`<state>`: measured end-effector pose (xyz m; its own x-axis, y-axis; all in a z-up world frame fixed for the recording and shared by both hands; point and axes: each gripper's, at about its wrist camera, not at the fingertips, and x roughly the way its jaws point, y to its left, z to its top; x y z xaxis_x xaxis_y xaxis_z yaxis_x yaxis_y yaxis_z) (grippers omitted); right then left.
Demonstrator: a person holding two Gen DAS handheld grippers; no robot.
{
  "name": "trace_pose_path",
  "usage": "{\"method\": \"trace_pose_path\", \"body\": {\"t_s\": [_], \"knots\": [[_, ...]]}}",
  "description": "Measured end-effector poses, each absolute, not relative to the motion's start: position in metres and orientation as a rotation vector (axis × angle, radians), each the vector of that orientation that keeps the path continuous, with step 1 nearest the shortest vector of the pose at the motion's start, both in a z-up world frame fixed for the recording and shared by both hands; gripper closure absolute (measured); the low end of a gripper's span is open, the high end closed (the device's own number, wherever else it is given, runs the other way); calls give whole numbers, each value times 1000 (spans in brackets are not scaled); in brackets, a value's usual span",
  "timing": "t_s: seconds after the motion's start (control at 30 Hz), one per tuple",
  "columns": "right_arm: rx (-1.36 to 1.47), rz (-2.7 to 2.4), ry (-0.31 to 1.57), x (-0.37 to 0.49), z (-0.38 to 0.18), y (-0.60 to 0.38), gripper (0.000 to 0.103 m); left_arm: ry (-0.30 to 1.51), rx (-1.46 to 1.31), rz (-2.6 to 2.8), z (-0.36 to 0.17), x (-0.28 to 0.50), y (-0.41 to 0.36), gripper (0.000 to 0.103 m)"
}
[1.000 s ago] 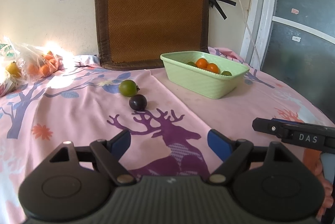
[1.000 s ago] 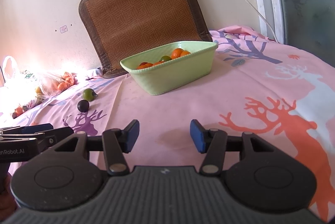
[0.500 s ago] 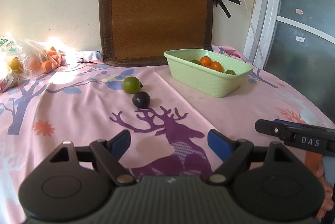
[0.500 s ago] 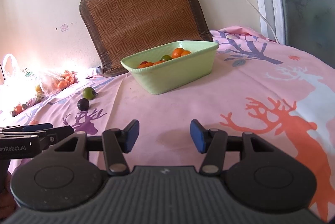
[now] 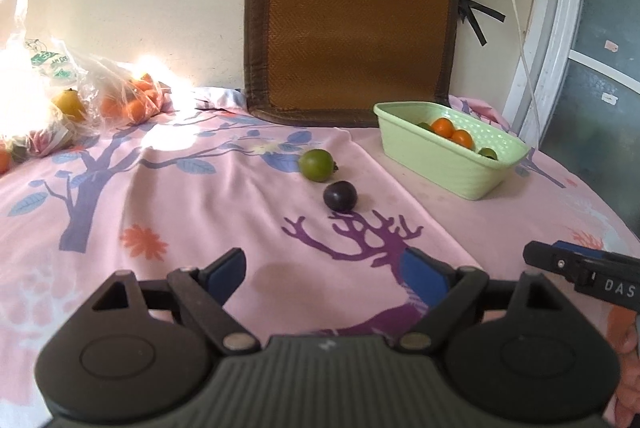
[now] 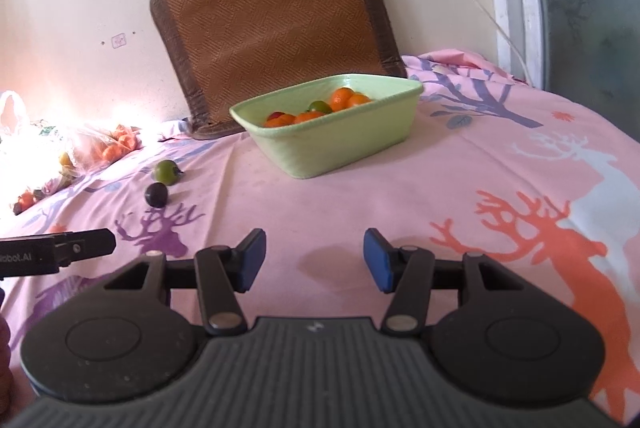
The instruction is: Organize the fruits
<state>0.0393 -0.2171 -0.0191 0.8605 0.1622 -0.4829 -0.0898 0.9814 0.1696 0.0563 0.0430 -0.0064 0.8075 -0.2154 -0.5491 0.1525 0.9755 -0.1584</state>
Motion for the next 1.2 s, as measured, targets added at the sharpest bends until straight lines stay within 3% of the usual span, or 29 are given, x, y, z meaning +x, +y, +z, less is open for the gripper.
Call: {"method": "trace_pose_path", "body": {"t_s": [0.57,1.2], "knots": [[30,329,534,73,-3,-142,46,593,-119,-81,-6,68,92,14],[36,365,572,113,-2,-114,46,568,-169,-125,-7,65,97,15]]}}
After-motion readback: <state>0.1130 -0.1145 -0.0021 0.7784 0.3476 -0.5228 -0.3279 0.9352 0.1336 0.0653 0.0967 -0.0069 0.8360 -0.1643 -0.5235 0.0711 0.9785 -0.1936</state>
